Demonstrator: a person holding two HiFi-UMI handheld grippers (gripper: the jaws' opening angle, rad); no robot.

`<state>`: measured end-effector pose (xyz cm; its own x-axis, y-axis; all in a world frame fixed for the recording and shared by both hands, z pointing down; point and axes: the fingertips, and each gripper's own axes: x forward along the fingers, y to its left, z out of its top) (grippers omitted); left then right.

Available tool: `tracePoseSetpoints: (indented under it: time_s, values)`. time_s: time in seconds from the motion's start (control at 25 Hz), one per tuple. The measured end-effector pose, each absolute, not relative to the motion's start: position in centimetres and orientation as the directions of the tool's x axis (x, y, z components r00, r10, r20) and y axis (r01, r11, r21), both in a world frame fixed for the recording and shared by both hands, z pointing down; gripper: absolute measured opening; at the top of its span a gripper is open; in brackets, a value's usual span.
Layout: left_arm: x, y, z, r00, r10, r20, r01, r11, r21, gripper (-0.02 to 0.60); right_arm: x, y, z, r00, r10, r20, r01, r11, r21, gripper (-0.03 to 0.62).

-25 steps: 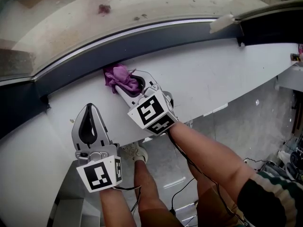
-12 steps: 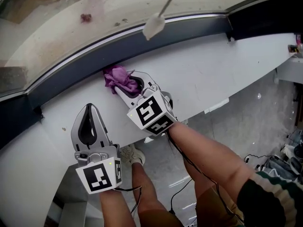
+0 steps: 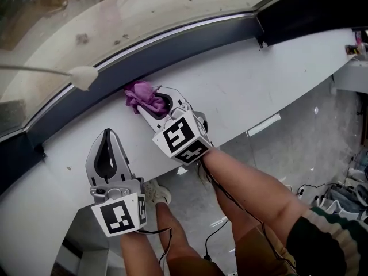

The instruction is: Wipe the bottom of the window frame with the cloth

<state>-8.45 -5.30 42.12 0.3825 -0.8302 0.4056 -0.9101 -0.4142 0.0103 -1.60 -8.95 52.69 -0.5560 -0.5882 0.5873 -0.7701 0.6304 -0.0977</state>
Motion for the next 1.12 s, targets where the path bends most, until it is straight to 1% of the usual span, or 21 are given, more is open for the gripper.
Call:
tracePoseSetpoints:
  time_s: [0.44,1.12]
  values:
    - [-2.1,-6.2,42.9,0.426,-0.8,0.423,-0.887,-0.462,0.02,0.003,5.2,-9.2,53.1,-0.531,-0.61,0.588,-0.8,0.59,-0.11,0.15]
    - [10.5,-8.9,44.1,0.529,-0.736,0.423,-0.815,-0.579,0.014,0.003,18.1,-10.6,53.7,-0.451,-0.655,0.606,-0.86,0.5,-0.099,0.15]
